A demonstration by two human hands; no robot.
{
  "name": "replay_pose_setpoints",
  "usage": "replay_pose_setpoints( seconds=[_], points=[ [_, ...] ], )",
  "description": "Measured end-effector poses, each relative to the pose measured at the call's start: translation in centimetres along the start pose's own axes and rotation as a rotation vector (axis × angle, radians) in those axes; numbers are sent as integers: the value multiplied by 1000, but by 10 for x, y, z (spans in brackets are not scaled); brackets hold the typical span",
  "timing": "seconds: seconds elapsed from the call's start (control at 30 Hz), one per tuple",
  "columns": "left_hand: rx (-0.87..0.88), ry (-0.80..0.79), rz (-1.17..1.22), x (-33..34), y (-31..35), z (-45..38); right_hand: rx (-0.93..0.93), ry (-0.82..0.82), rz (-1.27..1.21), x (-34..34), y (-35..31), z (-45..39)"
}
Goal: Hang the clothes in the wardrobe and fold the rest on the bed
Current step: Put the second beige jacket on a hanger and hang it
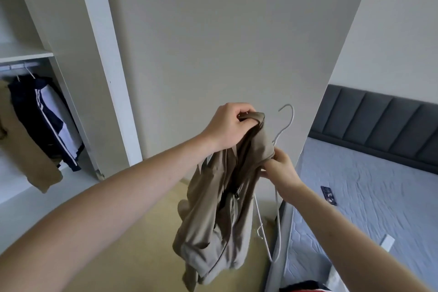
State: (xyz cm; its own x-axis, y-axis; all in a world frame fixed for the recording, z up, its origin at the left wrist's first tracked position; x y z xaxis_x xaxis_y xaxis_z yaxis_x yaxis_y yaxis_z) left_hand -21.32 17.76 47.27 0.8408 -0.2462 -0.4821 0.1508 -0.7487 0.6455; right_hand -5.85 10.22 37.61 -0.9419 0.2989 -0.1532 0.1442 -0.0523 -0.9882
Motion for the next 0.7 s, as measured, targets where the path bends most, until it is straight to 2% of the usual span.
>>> replay_pose_setpoints(
  seconds=[0.2, 0.33, 0.4, 0.43, 0.53, 0.7],
  points=[
    [33, -15, -117, -24, -18, 4, 47, -44, -186, 8, -11, 8],
    [53, -54, -100, -32, -24, 14, 181, -279, -456, 4, -24, 12],
    [81, -87, -120, -30, -25, 16, 195, -372, -459, 3, -29, 11],
    [82, -91, -122, -29, -26, 16, 180, -367, -392, 5, -29, 10],
    [39, -98, -103, -30, -32, 13, 147, -206, -245, 13, -23, 8],
    [-81, -59, -121, -27, -64, 20, 121, -44, -324, 23, -21, 2]
  ],
)
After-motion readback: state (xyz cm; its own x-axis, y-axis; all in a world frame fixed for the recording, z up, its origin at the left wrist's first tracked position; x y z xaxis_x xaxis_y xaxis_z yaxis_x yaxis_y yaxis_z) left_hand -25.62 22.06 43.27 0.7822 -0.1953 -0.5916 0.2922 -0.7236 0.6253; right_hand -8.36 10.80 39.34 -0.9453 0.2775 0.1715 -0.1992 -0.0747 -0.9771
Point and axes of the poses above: each hand's wrist, its own z-axis away from the middle knuckle, its own x-axis out of the palm, y = z × x, the point moved 2 cm from there along -z, towards the middle knuckle, and after that the axes turned 5 degrees about x, right-handed, at the moved point
